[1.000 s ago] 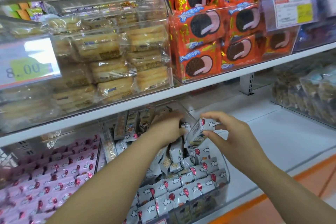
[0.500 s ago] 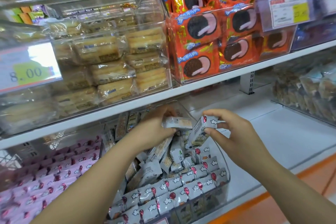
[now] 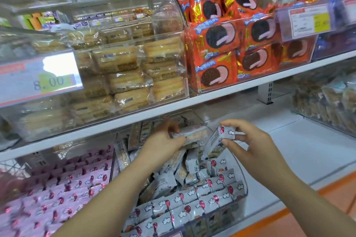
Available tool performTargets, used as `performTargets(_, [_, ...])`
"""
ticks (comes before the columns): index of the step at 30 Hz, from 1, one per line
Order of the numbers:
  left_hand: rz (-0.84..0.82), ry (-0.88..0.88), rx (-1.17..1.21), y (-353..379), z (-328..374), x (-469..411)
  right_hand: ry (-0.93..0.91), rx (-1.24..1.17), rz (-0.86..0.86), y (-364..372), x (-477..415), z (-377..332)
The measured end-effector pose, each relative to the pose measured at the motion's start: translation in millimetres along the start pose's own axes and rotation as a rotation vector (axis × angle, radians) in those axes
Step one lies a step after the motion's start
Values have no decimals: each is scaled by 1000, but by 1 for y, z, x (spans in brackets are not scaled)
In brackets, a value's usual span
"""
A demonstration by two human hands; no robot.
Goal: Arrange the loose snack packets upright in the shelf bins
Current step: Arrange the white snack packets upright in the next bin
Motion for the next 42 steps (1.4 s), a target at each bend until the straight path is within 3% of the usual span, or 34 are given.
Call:
performTargets(5, [84,48,66,-4,1,7,21,-45,20,-1,-1,1])
performTargets(11, [-12,249,192,11,11,22,62,-142,35,1,-1,3])
performTargets(17, [-36,114,355,18,5,18,47,-153,15,2,0,1])
performTargets(21, [-192,144,241,25,13,21,2,-157,23,3,0,0])
performTargets(28, [-187,162,125,25,20,19,-30,-163,26,2,-2,2])
performTargets(34, [37,45,29,10,15,12,-133,198,-118,10,-7,1])
performTargets(38, [4,4,-40,13,16,6,-66,349,-313,21,-17,8])
performTargets(42, [-47,12,-169,24,14,-7,22,431,-391,29,-25,11])
Point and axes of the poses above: each hand's wrist, its own x-axis away from the middle knuckle, its own y-axis out of the palm, z = x × y, the point moved 3 cm from there along -x, towards the middle knuckle, and after that the axes turned 9 degrees about -x, right-handed, at the moved point
